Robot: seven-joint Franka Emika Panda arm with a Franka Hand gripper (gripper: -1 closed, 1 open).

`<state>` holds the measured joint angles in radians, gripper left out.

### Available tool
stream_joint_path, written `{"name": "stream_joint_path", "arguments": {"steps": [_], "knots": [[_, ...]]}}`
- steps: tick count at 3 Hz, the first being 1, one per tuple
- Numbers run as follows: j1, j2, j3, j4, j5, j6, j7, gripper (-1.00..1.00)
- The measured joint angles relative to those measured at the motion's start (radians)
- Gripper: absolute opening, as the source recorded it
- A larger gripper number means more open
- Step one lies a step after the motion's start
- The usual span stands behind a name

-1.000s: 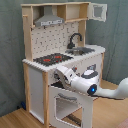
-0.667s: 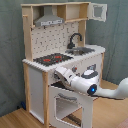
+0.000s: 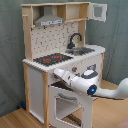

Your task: Play with the kitchen

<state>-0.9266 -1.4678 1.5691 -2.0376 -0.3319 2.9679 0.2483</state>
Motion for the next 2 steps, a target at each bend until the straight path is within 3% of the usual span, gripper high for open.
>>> {"name": "stream_joint_path", "arguments": {"steps": [2], "knots": [[0.0,-0.001,0.005,0.021,0.0,-0.056,-0.233,-1.0]]}}
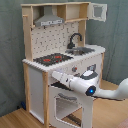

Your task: Play with the kitchen

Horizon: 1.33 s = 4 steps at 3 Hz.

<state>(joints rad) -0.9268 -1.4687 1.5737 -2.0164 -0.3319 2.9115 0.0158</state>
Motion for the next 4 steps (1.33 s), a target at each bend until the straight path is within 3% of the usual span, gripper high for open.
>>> {"name": "stream_joint_path", "arguments": {"steps": [4], "knots": [[-0.007,-0.003,0.012,0.051,0.0,-0.117,-0.423,-1.0]]}}
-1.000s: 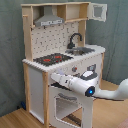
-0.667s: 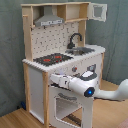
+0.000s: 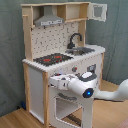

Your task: Play with the kitchen

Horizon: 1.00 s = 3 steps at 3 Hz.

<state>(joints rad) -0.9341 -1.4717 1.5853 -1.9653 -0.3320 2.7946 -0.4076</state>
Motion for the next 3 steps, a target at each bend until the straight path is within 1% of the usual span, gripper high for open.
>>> {"name": "stream_joint_path", "arguments": {"steps": [1,2,3], "knots": [[0.0,0.0,-0.002,-0.001,0.0,-0.009,-0.079,-1.0],[0.001,0.0,-0.003,-0.001,0.0,-0.01,-0.079,1.0],[0.011,0.001,-0.026,-0.001,0.0,-0.037,-0.089,1.0]]}}
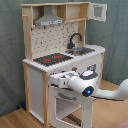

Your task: Play with the kitchen

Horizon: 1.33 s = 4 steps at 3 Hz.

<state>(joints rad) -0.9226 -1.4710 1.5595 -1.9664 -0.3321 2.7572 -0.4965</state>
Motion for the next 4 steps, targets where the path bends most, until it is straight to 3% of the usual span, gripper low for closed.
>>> {"name": "stream_joint_path", "arguments": {"steps": [2,4], "knots": [[0.143,0.011,-0.051,-0.016,0.001,-0.136,-0.039,1.0],[0.258,0.004,-0.141,-0.016,-0.014,-0.262,-0.085,1.0]]}}
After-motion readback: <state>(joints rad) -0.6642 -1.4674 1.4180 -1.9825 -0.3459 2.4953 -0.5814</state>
